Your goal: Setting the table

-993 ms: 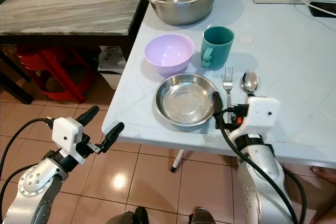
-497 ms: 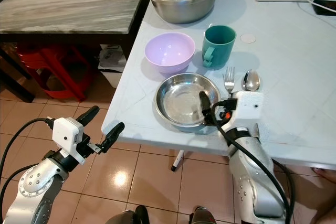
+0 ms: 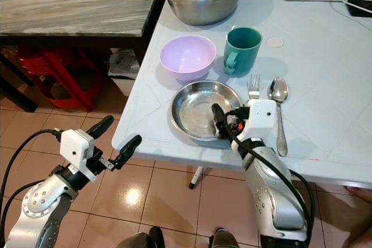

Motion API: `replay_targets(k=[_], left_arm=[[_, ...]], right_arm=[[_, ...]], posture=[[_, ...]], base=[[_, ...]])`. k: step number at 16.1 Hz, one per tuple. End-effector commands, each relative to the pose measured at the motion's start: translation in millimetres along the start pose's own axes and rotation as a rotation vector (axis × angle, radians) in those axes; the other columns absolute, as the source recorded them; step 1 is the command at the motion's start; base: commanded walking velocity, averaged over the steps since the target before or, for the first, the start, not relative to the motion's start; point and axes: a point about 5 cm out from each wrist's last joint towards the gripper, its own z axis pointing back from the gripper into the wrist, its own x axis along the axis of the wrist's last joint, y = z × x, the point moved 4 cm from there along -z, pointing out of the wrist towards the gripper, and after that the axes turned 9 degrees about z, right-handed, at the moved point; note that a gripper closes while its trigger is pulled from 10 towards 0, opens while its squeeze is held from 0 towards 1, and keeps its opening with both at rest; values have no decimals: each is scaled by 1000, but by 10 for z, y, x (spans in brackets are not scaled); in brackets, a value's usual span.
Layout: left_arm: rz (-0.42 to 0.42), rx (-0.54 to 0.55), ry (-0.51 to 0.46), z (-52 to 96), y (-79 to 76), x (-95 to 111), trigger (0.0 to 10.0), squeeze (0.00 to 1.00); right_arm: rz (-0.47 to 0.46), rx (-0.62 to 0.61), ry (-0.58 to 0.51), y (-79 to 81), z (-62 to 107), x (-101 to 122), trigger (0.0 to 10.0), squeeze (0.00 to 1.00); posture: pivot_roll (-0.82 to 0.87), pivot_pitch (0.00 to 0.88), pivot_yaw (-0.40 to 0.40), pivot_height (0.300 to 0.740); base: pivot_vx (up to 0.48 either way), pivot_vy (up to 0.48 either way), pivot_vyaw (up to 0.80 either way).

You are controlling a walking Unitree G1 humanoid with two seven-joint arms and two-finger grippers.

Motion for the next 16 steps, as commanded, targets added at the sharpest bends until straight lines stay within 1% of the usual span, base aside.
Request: replay_targets(k=[1,3,4,7,9,10,13,15,16], left_arm=[[-6,-4,5,40,-7,11,10000,0],[-1,-17,4,43,-21,9,10000,0],[4,-29,2,44,-31,9,10000,0],[28,-81,-2,41,-82,14,10000,0],[38,-138,10,61,-141,15,10000,0],[29,-149,9,65,-149,28,10000,0],[12,-147,6,66,-126,53,10000,0],[7,-139,2,62,-108,63,10000,0],[9,-142,3,55,-110,63,10000,0]], right_arm=[[-19,0,32,19,-10,-59,0,0],[-45,1,59,18,-9,-97,0,0],[-39,4,69,15,-6,-112,0,0],[-41,-2,86,-4,-3,-142,0,0],[-43,-16,106,-31,3,-179,0,0],[-57,-17,114,-30,5,-193,0,0],[-64,-30,121,-38,-4,-201,0,0],[-82,-41,125,-49,-13,-195,0,0],[-107,-52,134,-56,-17,-206,0,0]], posture=[[-89,229,106,740],[-92,227,104,740],[-92,228,106,740],[-93,230,106,740],[-91,234,109,740],[-91,234,111,740],[-91,236,114,740],[-92,234,116,740],[-94,232,117,740]], base=[[0,0,0],[0,0,0],[0,0,0],[0,0,0],[0,0,0],[0,0,0],[0,0,0],[0,0,0],[0,0,0]])
